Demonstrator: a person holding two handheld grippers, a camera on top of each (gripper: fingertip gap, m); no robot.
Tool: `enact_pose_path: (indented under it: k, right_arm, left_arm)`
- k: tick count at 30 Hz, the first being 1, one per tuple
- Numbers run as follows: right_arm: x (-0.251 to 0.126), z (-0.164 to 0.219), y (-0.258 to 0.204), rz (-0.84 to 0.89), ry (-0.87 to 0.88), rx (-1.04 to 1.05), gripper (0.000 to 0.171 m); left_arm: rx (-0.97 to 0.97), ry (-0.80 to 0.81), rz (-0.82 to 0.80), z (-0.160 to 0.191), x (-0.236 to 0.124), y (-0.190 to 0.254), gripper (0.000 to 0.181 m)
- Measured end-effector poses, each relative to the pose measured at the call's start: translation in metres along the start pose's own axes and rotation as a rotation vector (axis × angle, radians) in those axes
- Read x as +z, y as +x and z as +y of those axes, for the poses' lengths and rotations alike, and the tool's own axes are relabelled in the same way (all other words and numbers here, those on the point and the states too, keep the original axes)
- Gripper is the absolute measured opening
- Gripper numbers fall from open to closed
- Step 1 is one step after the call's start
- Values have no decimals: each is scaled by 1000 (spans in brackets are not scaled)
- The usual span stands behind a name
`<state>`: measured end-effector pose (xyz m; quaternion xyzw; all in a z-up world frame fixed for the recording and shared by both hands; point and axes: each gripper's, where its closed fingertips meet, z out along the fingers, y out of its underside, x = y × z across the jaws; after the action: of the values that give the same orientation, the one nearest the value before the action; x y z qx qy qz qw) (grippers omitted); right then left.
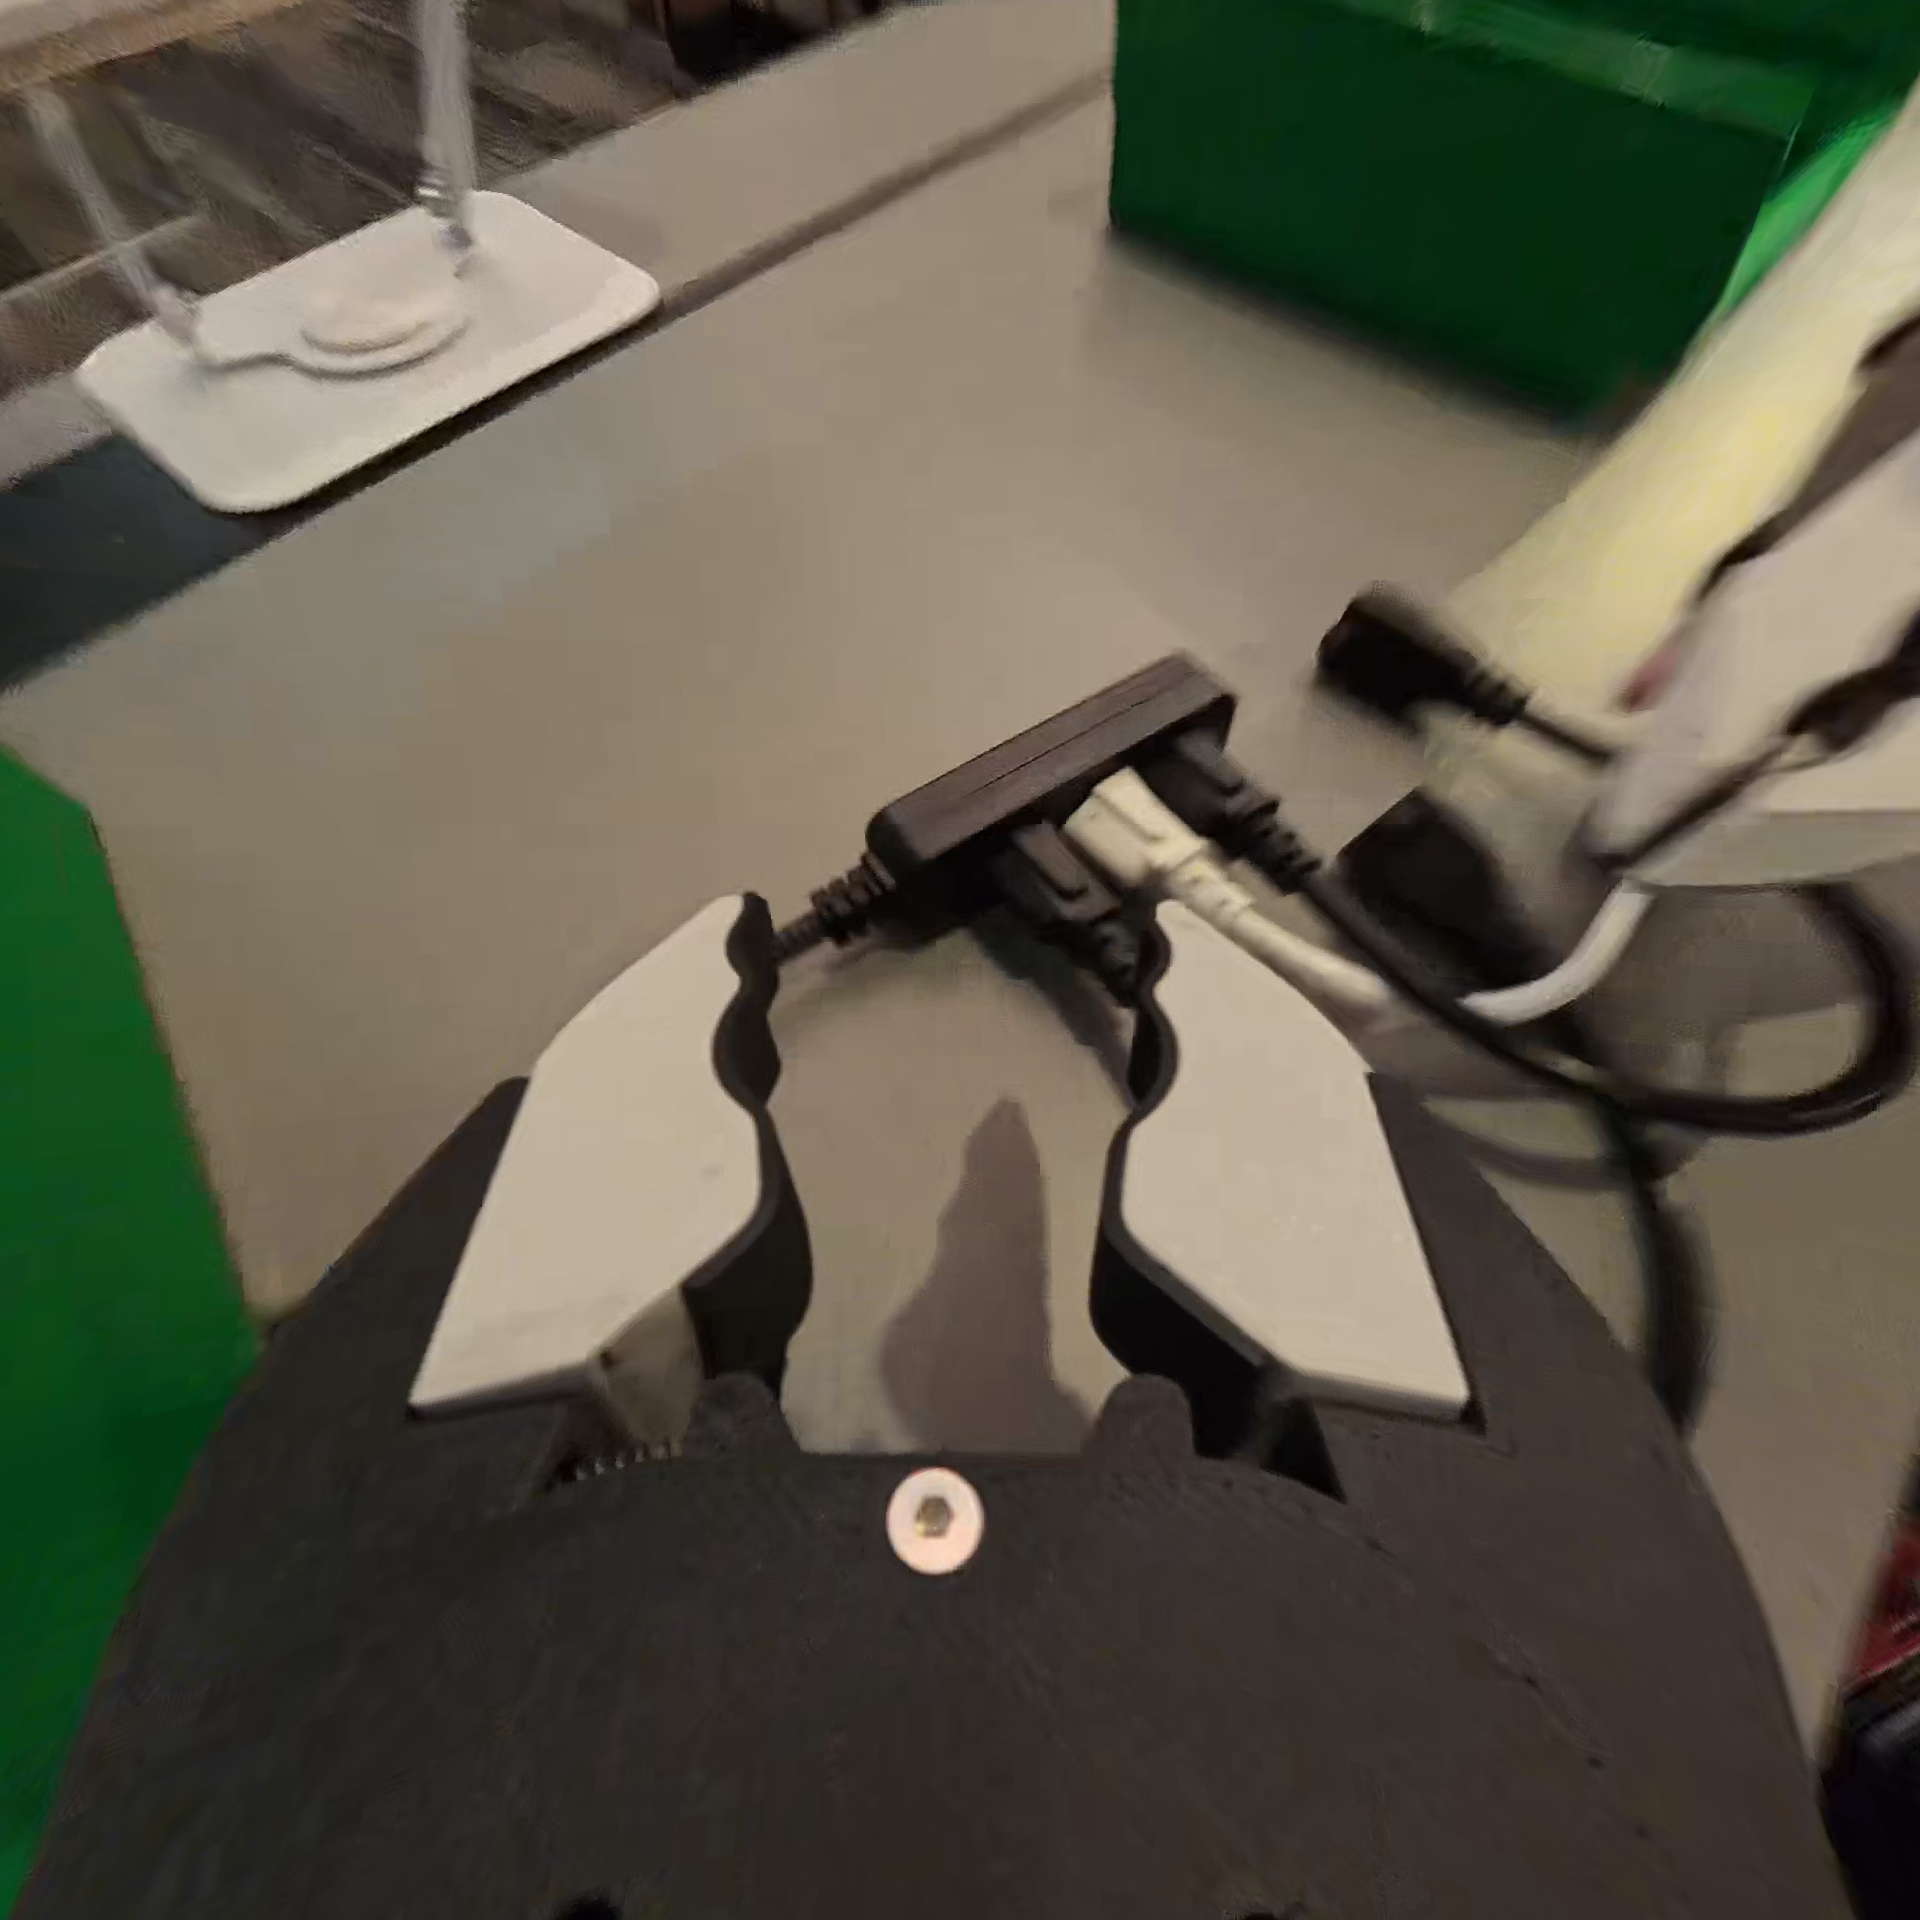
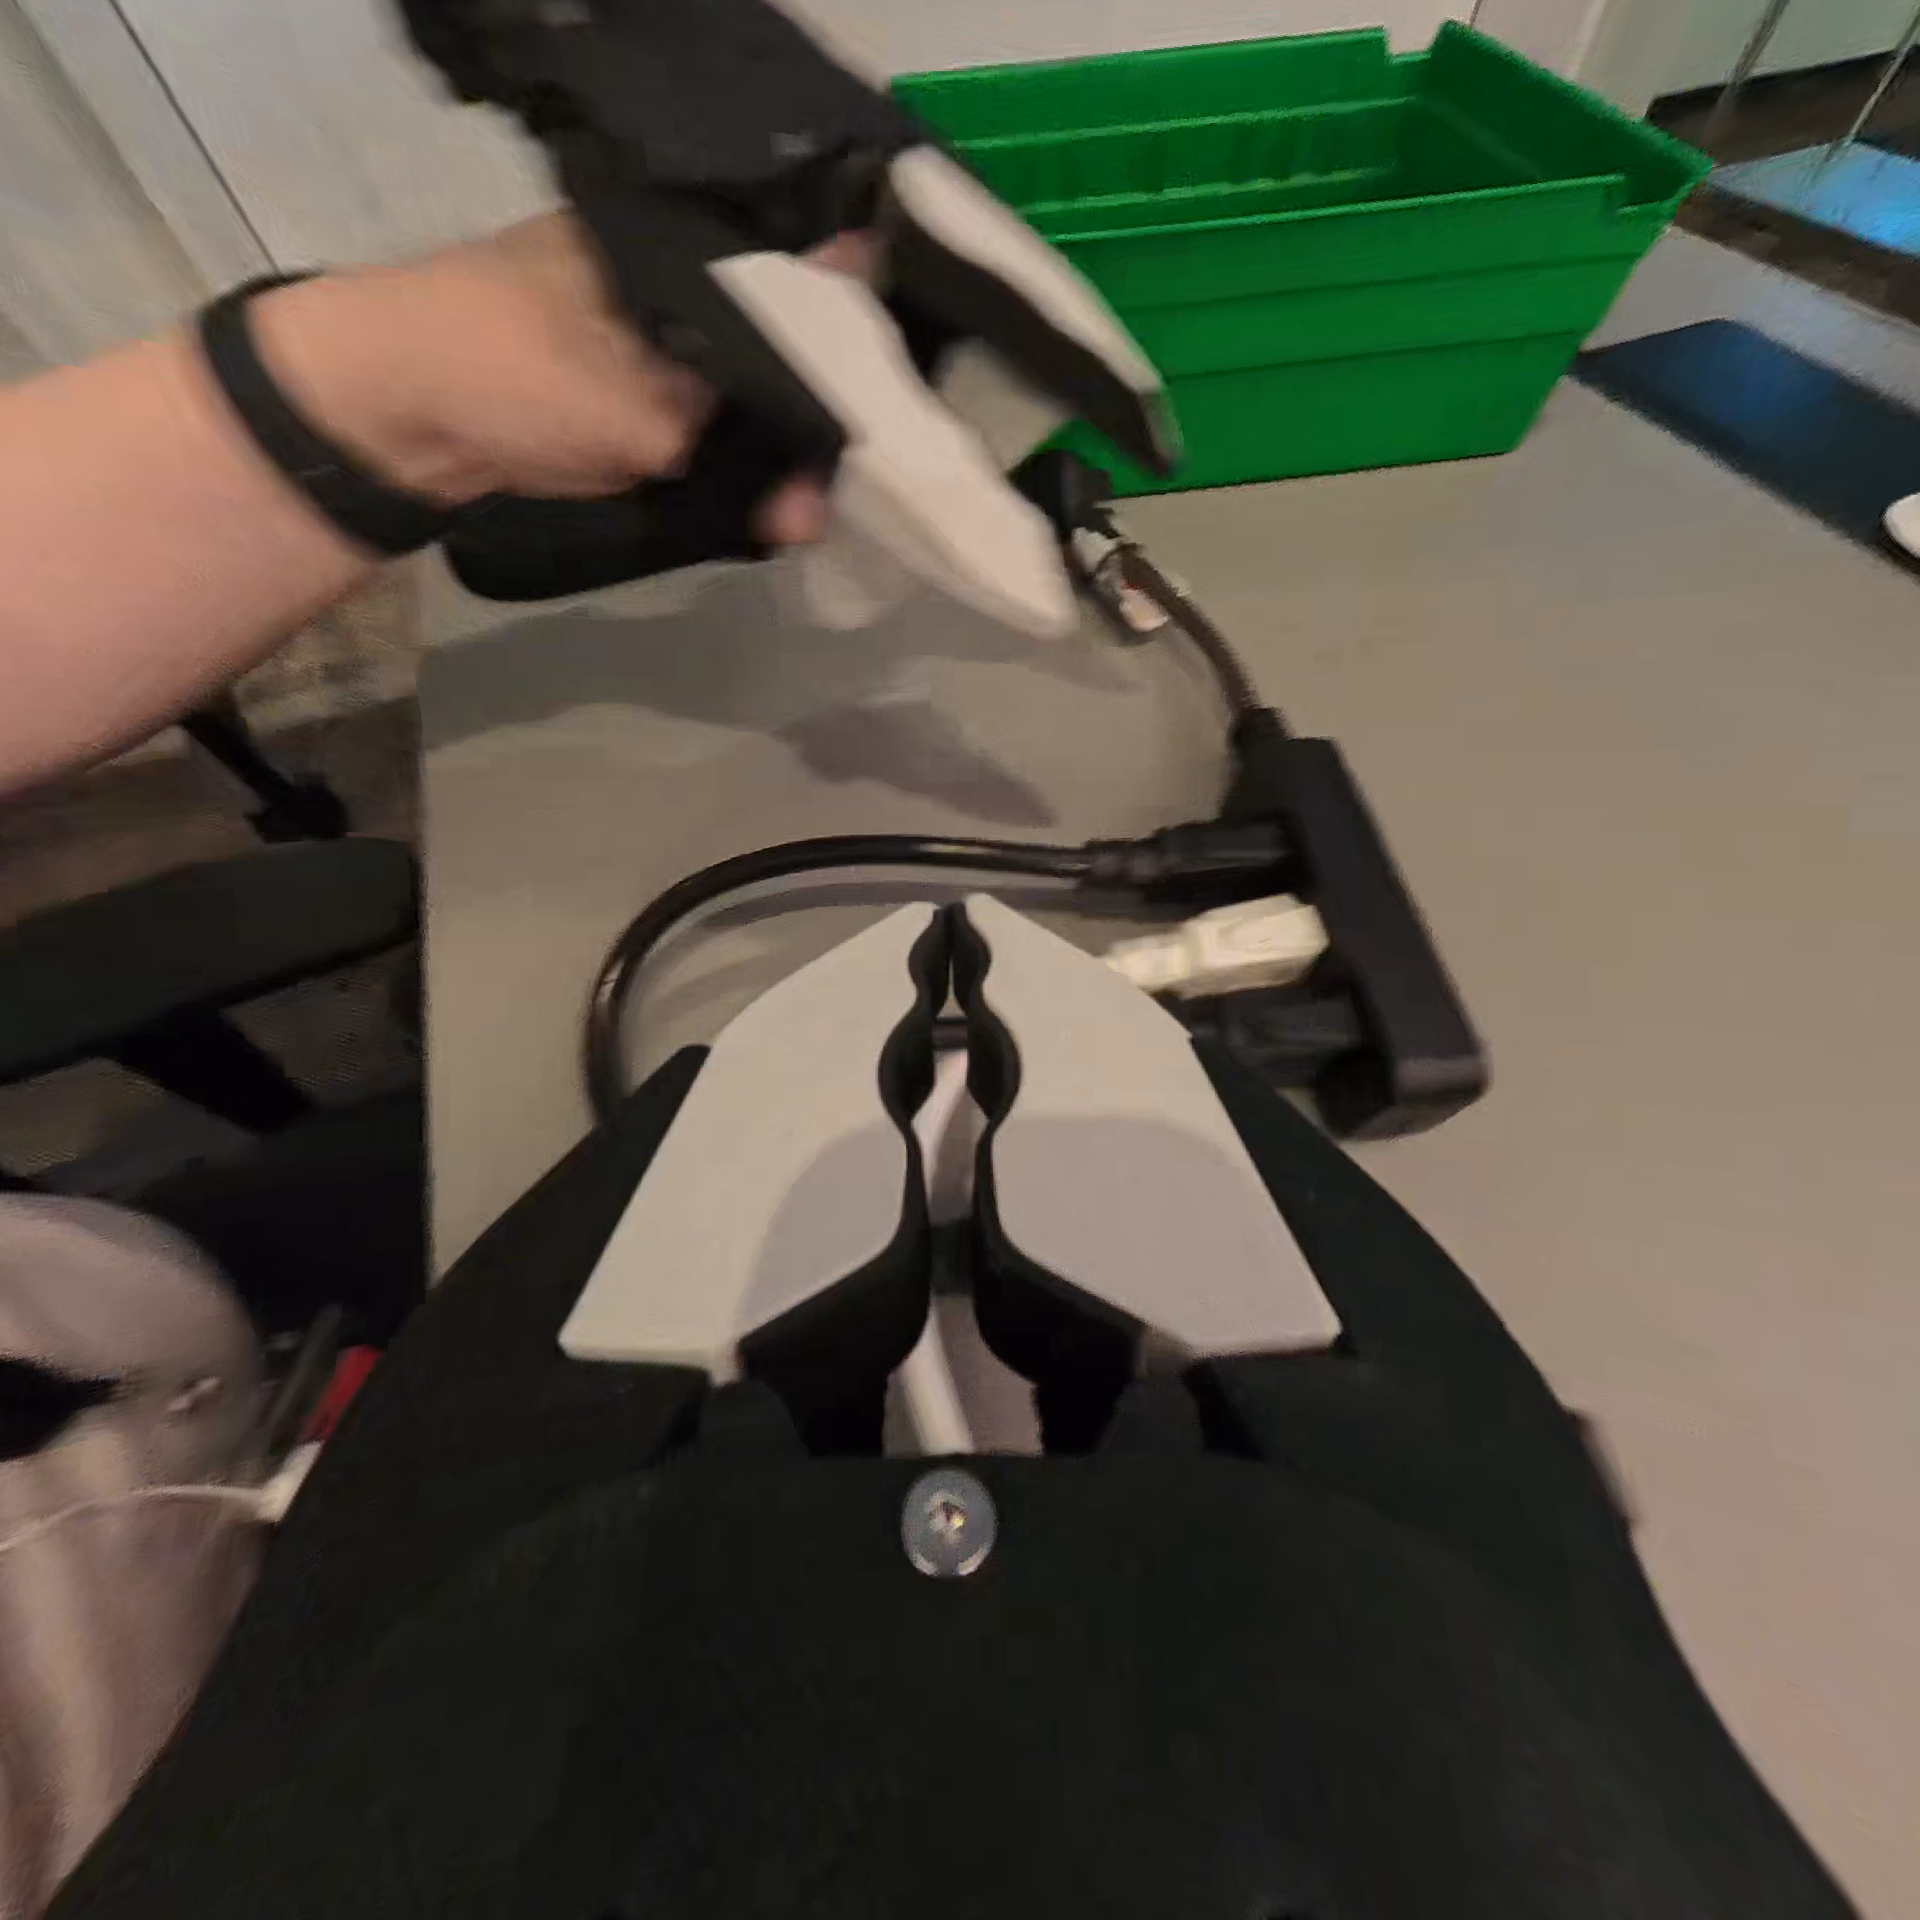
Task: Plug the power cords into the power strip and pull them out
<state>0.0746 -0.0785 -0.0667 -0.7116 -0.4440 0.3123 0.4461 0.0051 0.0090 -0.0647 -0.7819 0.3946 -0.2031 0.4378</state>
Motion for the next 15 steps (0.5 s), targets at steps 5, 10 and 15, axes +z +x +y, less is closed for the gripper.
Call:
enact_pose_path:
  k: [5, 10, 15]
  right_arm:
    - [2, 32, -34, 79, -21, -17, 2]
    - [-4, 29, -36, 127, 11, -14, 2]
    - [-8, 39, -30, 165, -59, -12, 81]
  left_arm:
    - [345, -268, 111, 6, 51, -28, 59]
    - [341, -455, 351, 25, 82, -23, 61]
    - [431, -584, 411, 58, 86, -22, 46]
